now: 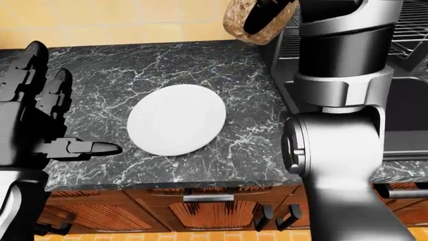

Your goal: Place the bread on the top rack of the toaster oven.

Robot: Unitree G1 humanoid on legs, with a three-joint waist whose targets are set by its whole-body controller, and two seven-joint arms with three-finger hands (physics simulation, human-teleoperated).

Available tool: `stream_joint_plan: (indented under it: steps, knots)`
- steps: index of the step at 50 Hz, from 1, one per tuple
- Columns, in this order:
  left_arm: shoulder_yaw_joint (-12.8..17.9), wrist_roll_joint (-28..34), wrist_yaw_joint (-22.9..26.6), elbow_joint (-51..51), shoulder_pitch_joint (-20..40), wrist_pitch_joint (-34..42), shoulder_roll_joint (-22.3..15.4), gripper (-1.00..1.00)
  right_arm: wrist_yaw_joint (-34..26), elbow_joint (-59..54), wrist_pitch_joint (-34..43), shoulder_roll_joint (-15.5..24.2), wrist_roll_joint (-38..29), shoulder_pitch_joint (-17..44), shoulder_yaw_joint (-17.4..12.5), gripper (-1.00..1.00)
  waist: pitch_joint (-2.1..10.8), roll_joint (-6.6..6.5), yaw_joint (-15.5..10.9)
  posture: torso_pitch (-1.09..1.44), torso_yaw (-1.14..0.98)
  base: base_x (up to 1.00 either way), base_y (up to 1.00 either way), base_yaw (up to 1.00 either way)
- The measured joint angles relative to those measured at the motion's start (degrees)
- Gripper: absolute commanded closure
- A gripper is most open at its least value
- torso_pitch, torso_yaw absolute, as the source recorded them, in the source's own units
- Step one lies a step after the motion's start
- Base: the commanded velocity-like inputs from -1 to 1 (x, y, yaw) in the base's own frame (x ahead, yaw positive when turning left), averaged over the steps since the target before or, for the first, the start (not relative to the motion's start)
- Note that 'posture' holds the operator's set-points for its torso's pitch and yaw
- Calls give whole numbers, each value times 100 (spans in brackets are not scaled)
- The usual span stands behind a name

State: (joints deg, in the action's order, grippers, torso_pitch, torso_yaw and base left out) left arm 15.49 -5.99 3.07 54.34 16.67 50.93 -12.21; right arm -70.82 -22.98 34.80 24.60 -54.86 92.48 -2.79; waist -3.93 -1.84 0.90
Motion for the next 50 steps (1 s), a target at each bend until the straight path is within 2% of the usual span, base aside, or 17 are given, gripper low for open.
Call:
stream_joint_plan:
  steps: [10, 15, 20, 31, 50]
  knots:
    - [-48, 83, 84, -13, -96, -109, -7, -100, 14, 41, 30, 175, -37, 58, -43, 99, -1, 12, -16, 0, 0, 0, 0, 0]
    - [120, -16, 28, 14, 8, -61, 102, -100, -50, 171, 95, 187, -76, -11, -47, 99, -1, 17, -5, 0, 0, 0, 0, 0]
    - [-92, 102, 35, -21, -93, -148, -25, -100, -78, 168, 118, 201, -85, -1, -52, 100, -4, 2, 5, 0, -2, 0, 0, 0]
    - [-78, 200, 152, 0, 21, -61, -24, -100, 102, -75, 82, 239, -40, 210, -69, 100, -13, -5, 155, 0, -8, 0, 0, 0]
    - [-119, 350, 241, -58, -98, -186, 58, -100, 820, -641, -6, 482, 148, 571, -159, 100, -8, -56, 529, 0, -17, 0, 0, 0]
